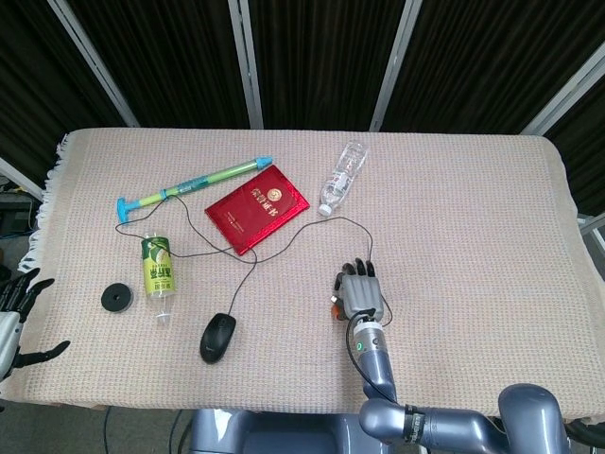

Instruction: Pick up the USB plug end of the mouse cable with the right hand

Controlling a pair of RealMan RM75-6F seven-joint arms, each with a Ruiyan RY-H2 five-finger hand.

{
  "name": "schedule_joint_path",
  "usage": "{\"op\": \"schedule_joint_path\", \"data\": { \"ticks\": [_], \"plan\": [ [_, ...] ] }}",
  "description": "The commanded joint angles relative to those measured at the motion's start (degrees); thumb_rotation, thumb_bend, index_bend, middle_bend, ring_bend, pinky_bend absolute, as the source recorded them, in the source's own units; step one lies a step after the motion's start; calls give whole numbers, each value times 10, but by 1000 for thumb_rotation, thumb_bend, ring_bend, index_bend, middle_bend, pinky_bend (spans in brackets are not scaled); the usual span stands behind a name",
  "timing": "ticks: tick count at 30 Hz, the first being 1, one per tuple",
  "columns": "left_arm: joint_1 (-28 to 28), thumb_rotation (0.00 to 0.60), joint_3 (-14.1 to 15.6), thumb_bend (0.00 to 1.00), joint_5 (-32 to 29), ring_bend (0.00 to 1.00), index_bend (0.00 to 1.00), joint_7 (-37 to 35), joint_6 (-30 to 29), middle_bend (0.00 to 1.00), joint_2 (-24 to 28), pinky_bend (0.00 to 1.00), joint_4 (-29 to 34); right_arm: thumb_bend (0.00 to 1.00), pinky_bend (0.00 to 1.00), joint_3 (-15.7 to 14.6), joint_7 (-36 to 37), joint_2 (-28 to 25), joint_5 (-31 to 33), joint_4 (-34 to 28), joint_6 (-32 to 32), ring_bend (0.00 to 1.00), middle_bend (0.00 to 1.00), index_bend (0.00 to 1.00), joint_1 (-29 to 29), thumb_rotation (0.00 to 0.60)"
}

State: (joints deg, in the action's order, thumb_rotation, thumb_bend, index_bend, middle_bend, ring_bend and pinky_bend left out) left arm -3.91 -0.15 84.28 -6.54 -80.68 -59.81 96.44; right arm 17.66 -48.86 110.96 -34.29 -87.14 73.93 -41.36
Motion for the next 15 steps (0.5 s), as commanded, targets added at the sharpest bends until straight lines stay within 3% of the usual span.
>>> {"op": "schedule_joint_path", "data": {
  "ticks": [1, 15],
  "plan": [
    [0, 600, 0, 125, -1, 0, 136, -1, 1, 0, 1, 0, 1, 251, 65, -1, -11, -5, 0, -17, 12, 0, 155, 424, 0, 600],
    [0, 600, 2, 125, 1, 0, 140, -14, 2, 0, 5, 0, 7, 263, 65, -4, -2, -8, 23, -11, 10, 0, 174, 455, 11, 600]
  ]
}}
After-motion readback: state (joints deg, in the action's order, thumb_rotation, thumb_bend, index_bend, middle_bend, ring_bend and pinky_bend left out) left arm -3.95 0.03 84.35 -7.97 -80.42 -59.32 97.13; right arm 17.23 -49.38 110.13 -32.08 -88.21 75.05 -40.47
